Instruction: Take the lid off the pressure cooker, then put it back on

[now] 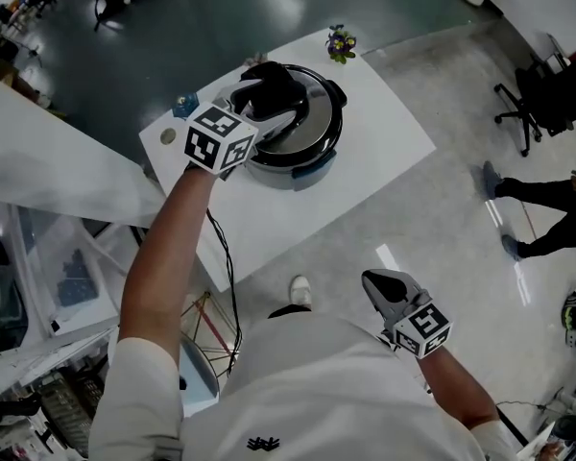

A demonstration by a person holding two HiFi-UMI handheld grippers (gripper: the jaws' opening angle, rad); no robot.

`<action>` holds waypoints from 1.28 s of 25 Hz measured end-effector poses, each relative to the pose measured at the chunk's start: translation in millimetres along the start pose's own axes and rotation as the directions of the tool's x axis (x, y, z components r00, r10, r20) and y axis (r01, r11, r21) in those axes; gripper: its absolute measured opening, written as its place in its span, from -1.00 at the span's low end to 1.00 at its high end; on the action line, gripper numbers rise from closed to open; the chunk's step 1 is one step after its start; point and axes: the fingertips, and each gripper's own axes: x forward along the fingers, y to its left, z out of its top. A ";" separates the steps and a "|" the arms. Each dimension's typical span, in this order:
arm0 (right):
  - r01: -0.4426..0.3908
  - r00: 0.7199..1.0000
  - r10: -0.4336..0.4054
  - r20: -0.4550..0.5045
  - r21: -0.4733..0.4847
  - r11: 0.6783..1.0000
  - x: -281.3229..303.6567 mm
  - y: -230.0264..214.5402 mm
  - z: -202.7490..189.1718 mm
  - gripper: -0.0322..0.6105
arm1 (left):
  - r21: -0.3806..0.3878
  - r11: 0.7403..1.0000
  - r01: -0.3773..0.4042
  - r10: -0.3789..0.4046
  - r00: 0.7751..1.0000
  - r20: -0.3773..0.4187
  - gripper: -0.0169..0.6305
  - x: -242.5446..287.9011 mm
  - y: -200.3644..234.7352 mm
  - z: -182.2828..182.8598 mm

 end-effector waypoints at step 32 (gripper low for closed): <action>0.048 0.999 -0.047 -0.002 0.036 0.998 7.6 -11.9 -2.0 -0.86 | 0.076 0.992 0.098 -0.081 0.976 -0.202 -0.05 33.1 -1.8 -14.7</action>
